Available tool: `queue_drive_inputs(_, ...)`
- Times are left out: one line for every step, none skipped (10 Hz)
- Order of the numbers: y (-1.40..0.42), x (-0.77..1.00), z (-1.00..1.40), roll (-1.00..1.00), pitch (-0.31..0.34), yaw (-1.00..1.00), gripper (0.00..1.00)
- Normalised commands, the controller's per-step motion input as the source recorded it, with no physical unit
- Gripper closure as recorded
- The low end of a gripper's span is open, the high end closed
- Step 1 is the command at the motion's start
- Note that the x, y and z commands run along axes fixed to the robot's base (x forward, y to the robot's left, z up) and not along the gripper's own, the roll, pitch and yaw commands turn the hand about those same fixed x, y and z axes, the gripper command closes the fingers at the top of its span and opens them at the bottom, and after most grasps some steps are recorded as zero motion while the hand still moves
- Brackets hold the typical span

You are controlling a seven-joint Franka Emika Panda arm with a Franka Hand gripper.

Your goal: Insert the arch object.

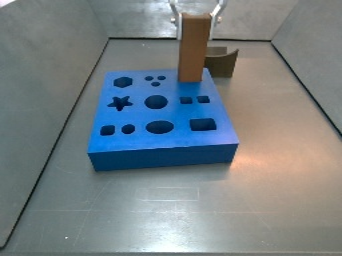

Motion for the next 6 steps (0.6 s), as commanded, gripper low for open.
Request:
queue_drive_inputs(0.0,0.35,-0.29,-0.1,0.0,-0.31,1.0)
queue_drive_inputs(0.0,0.29,-0.24,-0.08,0.0,-0.3,1.0)
queue_drive_inputs(0.0,0.23,-0.23,-0.08,0.0,-0.24,1.0)
queue_drive_inputs(0.0,0.23,-0.23,-0.07,0.0,-0.25,1.0)
queue_drive_inputs(0.0,0.27,-0.25,-0.08,0.0,-0.29,1.0)
queue_drive_inputs(0.0,0.17,-0.17,-0.08,0.0,-0.26,1.0)
